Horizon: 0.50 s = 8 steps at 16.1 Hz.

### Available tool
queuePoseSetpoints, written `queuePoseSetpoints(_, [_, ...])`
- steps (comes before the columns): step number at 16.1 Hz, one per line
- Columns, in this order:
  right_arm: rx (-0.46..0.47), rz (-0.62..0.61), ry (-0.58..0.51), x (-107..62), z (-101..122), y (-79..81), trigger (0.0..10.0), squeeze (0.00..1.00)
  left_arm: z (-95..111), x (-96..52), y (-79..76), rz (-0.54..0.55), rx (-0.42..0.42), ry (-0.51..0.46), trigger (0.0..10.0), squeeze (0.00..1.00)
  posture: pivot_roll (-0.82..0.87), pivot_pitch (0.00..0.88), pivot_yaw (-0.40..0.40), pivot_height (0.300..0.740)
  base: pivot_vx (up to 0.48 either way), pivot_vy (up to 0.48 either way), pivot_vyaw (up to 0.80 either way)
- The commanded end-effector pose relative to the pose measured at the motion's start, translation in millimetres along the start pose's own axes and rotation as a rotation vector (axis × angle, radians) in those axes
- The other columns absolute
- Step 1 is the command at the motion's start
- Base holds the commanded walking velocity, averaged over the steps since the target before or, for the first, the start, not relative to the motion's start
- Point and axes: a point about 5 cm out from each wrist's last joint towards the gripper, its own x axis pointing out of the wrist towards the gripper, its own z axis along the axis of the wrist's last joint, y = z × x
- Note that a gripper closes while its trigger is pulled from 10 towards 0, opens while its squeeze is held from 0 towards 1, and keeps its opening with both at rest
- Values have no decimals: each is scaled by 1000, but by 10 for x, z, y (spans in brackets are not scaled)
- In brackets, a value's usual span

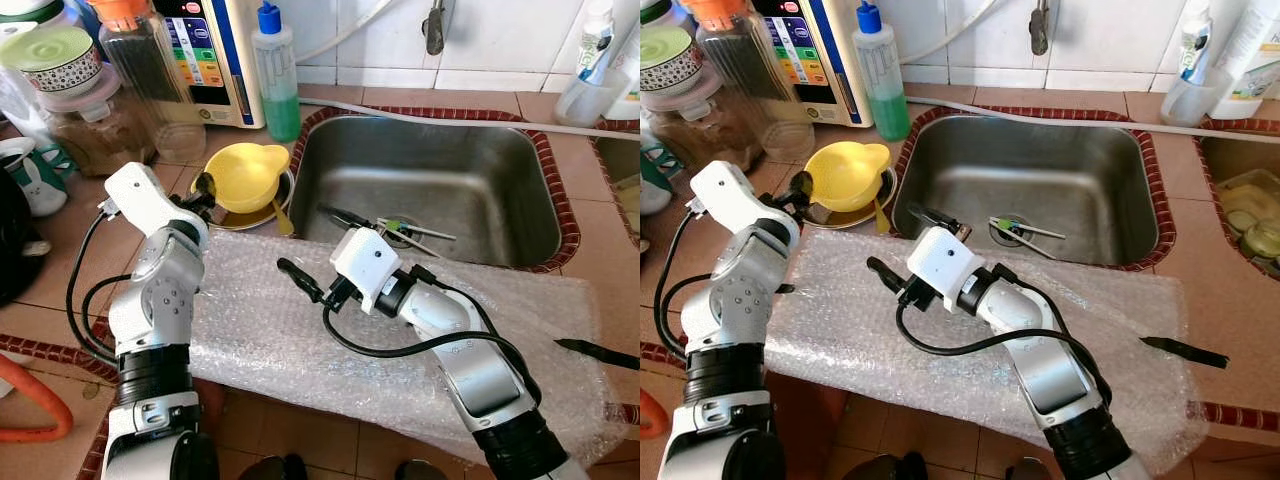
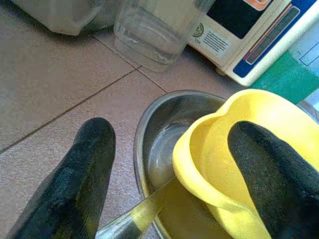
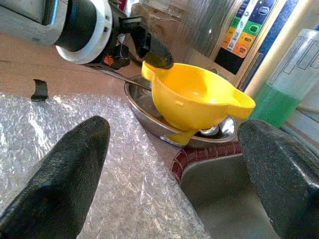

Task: Kitchen organization

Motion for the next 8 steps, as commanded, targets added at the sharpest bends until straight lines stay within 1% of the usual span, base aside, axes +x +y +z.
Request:
queuePoseSetpoints(1, [-5,19,-17,5,30,49,10000,0,-15,11,-6,-3,6,21,10000,1000,-185,156,117,740,0,0,0])
queuePoseSetpoints(2, [-5,21,-14,3,24,59,10000,0,-39,10,-30,-28,31,48,10000,0,-184,157,121,740,0,0,0])
queuePoseSetpoints(4, [-6,21,-14,6,22,61,10000,0,-71,7,-46,-50,63,78,10000,0,-183,155,123,740,0,0,0])
queuePoseSetpoints(5, [-8,20,-14,8,21,58,10000,0,-89,5,-50,-59,75,92,7765,0,-181,154,123,740,0,0,0])
queuePoseSetpoints(6, [-9,19,-14,8,19,55,10000,0,-98,5,-44,-56,79,98,4392,0,-181,154,123,740,0,0,0])
queuePoseSetpoints(7, [-10,18,-15,8,19,55,10000,0,-104,4,-48,-68,78,102,0,0,-181,154,123,740,0,0,0])
queuePoseSetpoints(8, [-11,18,-15,9,19,53,10000,0,-104,4,-49,-70,76,103,0,0,-181,151,122,740,0,0,0])
